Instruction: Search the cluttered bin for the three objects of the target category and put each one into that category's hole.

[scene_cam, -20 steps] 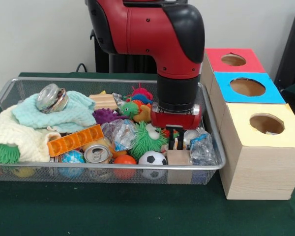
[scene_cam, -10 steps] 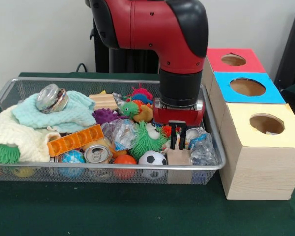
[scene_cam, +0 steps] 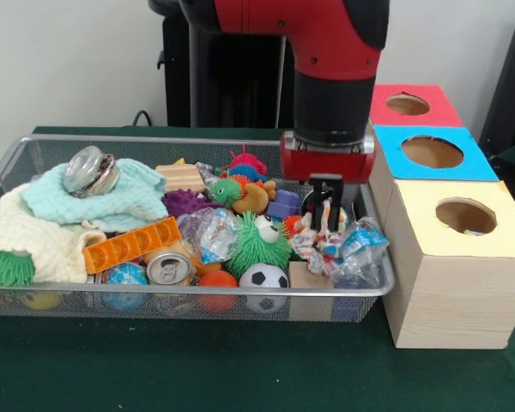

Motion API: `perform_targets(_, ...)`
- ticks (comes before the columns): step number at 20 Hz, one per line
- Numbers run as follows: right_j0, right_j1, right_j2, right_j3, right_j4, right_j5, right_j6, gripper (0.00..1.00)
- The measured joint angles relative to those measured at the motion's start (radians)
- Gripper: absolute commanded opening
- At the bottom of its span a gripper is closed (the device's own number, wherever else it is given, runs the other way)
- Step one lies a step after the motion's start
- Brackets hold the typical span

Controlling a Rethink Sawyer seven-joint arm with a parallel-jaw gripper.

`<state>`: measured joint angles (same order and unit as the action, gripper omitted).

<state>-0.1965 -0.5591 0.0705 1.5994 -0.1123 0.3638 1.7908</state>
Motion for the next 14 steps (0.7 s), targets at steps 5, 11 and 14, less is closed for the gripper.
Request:
perform_targets(5,0.007,-0.072,0.0,0.0,0.001,0.063,0.0,0.0)
perform_targets(11,0.019,-0.144,0.0,0.0,0.009,0.123,0.0,0.0)
perform_targets(14,0.031,-0.167,0.0,0.0,0.012,0.13,0.0,0.0)
